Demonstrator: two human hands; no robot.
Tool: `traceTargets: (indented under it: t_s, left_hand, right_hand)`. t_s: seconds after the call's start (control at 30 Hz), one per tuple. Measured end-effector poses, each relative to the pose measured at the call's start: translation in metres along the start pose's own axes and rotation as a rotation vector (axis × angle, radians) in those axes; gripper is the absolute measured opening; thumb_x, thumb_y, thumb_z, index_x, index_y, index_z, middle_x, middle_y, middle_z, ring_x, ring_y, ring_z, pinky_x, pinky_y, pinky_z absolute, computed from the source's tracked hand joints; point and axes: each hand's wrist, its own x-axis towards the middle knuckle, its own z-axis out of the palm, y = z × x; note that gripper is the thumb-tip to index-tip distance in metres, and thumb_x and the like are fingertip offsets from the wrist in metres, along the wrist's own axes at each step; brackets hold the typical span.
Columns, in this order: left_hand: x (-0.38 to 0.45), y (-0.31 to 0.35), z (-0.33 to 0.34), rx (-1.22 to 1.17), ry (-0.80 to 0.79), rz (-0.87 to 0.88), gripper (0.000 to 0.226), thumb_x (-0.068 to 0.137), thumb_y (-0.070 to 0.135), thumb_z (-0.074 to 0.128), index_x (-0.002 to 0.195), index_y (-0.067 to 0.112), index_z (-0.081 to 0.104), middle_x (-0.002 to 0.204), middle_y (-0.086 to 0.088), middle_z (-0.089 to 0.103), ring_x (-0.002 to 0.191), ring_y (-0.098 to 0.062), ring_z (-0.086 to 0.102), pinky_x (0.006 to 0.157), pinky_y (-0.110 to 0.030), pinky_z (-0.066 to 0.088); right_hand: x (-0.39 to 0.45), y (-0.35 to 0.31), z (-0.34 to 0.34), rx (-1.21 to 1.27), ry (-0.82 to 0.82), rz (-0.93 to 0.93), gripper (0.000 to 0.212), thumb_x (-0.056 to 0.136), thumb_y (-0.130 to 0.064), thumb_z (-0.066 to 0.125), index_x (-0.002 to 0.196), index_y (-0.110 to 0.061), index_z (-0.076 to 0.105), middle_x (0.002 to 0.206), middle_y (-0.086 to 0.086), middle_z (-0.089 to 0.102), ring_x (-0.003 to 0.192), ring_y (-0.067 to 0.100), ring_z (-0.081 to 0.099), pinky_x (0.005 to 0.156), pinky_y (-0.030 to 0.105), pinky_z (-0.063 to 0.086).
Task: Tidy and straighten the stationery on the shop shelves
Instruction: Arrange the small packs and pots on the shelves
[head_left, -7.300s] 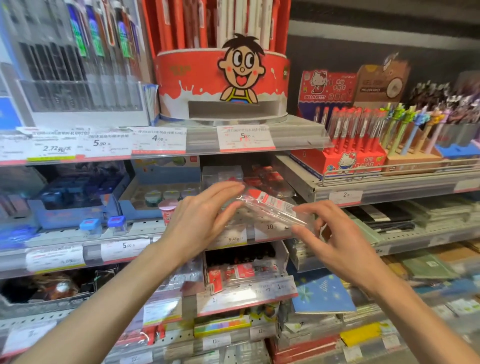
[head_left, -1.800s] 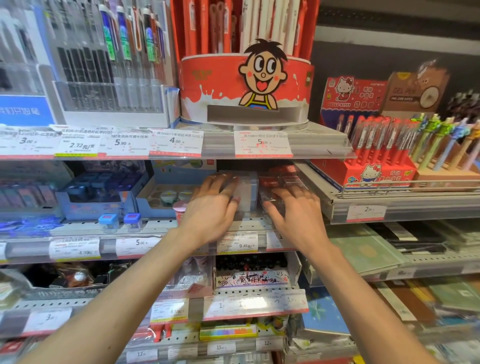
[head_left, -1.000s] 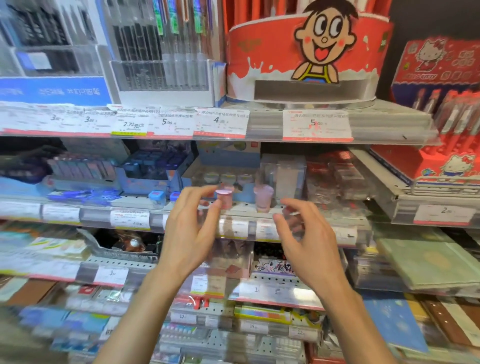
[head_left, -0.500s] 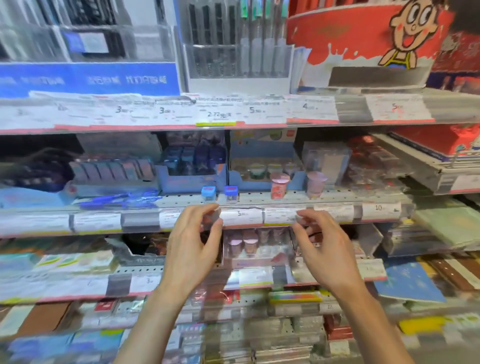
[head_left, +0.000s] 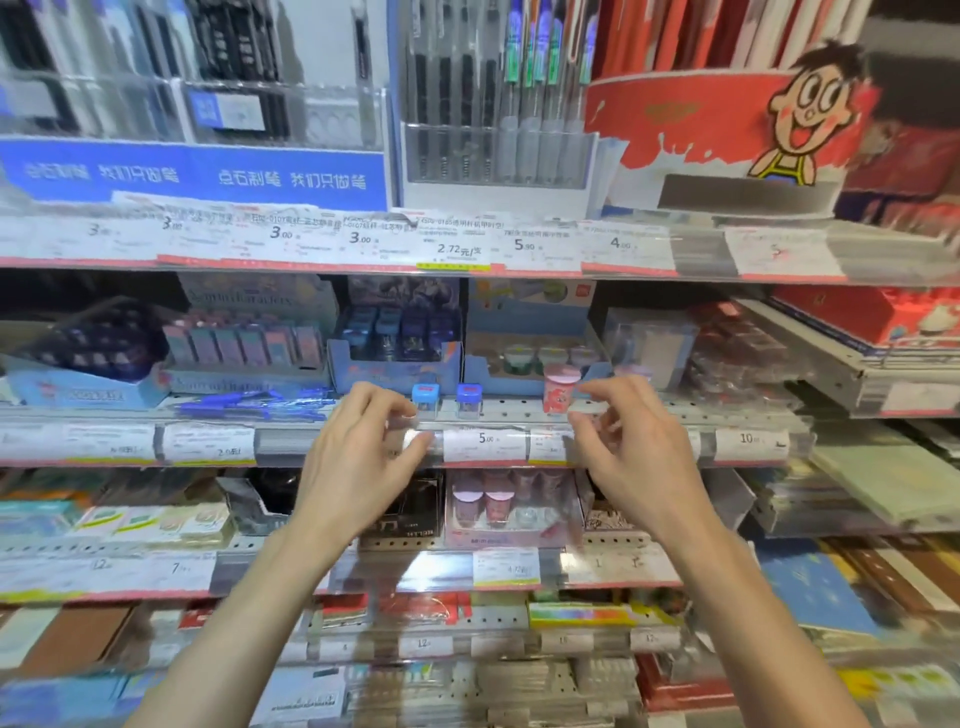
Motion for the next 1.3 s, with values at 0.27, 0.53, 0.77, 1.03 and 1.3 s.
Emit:
traceTargets:
  t_s: [0.27,0.53,0.77,1.03,1.3]
  left_hand:
    - [0.013,-0.008,-0.005,0.094,-0.029,-0.075,0.037,0.079,0.052,0.074,0.092,0.028,0.05,0.097,0.012,0.045,0.076,-0.012,0.051,0.063,-0.03,0.041]
    - [0.019,-0.012,0.002,0.122,-0.031,-0.065,0.047,0.07,0.069,0.07,0.085,0.029,0.052,0.089,0.012,0.054,0.083,-0.012,0.053,0.066,-0.031,0.048]
    - [0.018,-0.014,0.009,0.101,0.007,-0.082,0.044,0.071,0.07,0.068,0.085,0.029,0.059,0.084,0.012,0.056,0.085,-0.011,0.05,0.066,-0.029,0.044]
    - [0.017,-0.012,0.013,0.085,0.032,-0.117,0.041,0.073,0.066,0.07,0.082,0.027,0.061,0.083,0.01,0.054,0.087,-0.014,0.046,0.067,-0.03,0.04]
    - [0.016,-0.009,0.012,0.058,0.028,-0.137,0.04,0.075,0.064,0.071,0.083,0.026,0.059,0.085,0.007,0.055,0.091,-0.015,0.045,0.07,-0.031,0.04]
  right_hand:
    - [0.039,0.0,0.012,-0.14,-0.089,-0.012,0.023,0.096,-0.036,0.056,0.118,-0.029,0.061,0.122,0.001,0.053,0.093,0.028,0.064,0.077,0.042,0.053]
    - [0.045,0.004,0.022,-0.112,-0.053,0.013,0.021,0.092,-0.028,0.061,0.111,-0.027,0.067,0.112,-0.002,0.067,0.103,0.021,0.063,0.085,0.041,0.052]
    - [0.034,-0.011,0.007,0.113,0.015,-0.079,0.014,0.093,-0.027,0.065,0.107,-0.026,0.063,0.108,-0.014,0.06,0.093,0.0,0.056,0.078,0.021,0.045]
    - [-0.022,-0.025,0.008,0.251,-0.135,-0.118,0.021,0.092,-0.031,0.067,0.111,-0.03,0.061,0.109,-0.019,0.059,0.093,0.001,0.059,0.077,0.016,0.048]
    - [-0.069,0.018,0.054,0.167,-0.208,-0.028,0.018,0.093,-0.024,0.066,0.11,-0.028,0.063,0.116,-0.02,0.06,0.088,0.005,0.063,0.075,0.025,0.052]
